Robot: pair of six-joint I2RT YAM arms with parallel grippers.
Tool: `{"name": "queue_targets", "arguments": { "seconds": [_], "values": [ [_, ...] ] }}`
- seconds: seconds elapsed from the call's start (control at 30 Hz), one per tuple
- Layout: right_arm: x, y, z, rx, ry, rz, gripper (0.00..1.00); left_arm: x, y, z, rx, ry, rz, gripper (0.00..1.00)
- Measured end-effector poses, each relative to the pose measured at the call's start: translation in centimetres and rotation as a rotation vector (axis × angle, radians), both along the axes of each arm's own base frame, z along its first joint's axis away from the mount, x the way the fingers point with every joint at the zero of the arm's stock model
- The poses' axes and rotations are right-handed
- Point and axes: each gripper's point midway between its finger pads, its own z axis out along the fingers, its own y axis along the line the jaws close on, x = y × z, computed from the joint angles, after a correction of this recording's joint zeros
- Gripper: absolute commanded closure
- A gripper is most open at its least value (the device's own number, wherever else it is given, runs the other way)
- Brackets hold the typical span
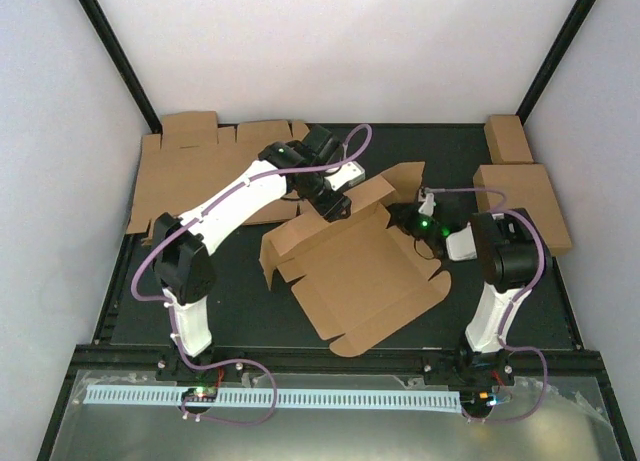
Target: Fold the paper box
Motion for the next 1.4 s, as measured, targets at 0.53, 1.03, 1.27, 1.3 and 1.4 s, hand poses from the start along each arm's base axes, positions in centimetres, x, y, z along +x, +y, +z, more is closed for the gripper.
{"name": "queue_targets", "arguments": {
  "seconds": [0.53,1.03,1.27,1.3,1.4],
  "values": [
    [-2.4,3.2,-2.1,-0.146,0.03,0.13,0.98,-0.2,0.0,0.0,0.014,-0.021,0.004,0.4],
    [-2.8,2.9,-2.4,-0.228,0.058,0.102,0.99,-0.6,-0.2,-0.1,-0.007,-0.015,-0.006,0.41],
    [-4.5,2.5,-2.2,-0.232,0.055,0.097,0.98,-1.8,-0.3,-0.1,-0.034,-0.001,-0.035,0.41],
    [-4.7,2.4,-2.2,-0.233,0.056,0.097,0.98,-2.0,-0.2,0.0,-0.036,0.001,-0.038,0.41],
    [-5.4,2.2,-2.3,-0.232,0.055,0.097,0.98,-2.7,-0.1,0.0,-0.038,0.001,-0.045,0.41]
  ]
}}
